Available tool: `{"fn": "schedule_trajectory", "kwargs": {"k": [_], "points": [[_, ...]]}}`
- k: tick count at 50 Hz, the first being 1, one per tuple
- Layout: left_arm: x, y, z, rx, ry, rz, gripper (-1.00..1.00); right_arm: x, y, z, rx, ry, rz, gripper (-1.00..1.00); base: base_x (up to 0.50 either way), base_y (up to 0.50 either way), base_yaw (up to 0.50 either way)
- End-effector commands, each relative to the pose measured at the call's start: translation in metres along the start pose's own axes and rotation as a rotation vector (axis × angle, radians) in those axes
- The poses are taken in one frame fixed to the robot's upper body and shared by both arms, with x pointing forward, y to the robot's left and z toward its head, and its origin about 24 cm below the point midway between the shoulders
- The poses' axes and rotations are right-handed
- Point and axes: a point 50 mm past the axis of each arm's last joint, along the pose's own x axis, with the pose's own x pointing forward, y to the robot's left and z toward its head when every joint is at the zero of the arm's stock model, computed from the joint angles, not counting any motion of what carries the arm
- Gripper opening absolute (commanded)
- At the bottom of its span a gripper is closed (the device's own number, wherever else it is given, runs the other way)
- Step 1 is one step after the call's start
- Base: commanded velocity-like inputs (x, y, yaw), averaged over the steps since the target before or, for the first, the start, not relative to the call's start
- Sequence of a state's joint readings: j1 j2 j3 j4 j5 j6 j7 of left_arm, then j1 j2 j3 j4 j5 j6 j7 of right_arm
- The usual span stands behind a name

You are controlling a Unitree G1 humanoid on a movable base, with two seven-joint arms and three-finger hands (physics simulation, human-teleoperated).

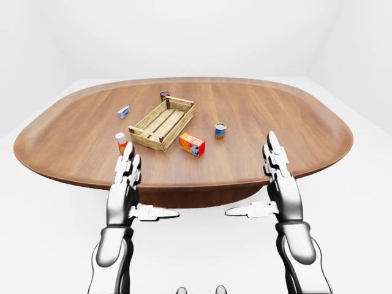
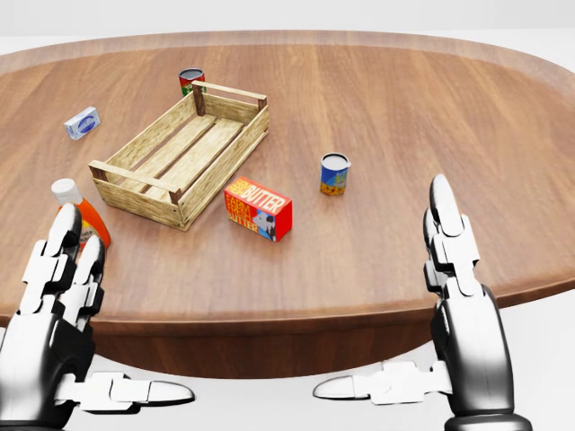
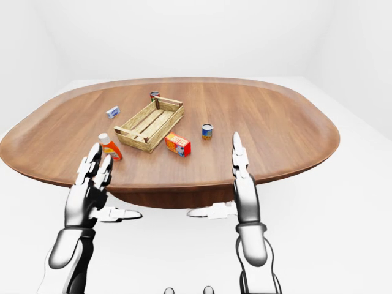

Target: Pick up the butter and put it in the tray.

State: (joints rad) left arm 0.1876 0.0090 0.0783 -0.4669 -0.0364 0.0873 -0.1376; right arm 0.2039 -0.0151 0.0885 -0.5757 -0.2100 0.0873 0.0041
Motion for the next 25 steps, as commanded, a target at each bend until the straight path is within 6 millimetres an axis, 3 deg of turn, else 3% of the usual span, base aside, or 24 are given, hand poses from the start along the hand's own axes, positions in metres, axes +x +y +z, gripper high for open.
{"fn": "schedule_trajectory", "kwargs": {"k": [1, 11, 19, 25], "points": [[-0.009, 0.004, 0.021, -0.002, -0.079, -0.004, 1.0, -0.013, 0.002, 0.028, -0.065, -0.096, 0.013, 1.0, 0.0, 0.0, 0.0], [-0.017, 0.005, 0.034, -0.001, -0.129, -0.007, 1.0, -0.023, 0.004, 0.053, -0.062, -0.194, 0.006, 1.0, 0.0, 0.0, 0.0], [-0.019, 0.008, 0.042, -0.001, -0.161, -0.002, 1.0, -0.024, 0.003, 0.057, -0.1, -0.213, -0.004, 1.0, 0.0, 0.0, 0.0], [-0.021, 0.009, 0.047, 0.002, -0.183, 0.002, 1.0, -0.024, 0.004, 0.055, -0.087, -0.204, 0.005, 1.0, 0.0, 0.47, 0.0]]}}
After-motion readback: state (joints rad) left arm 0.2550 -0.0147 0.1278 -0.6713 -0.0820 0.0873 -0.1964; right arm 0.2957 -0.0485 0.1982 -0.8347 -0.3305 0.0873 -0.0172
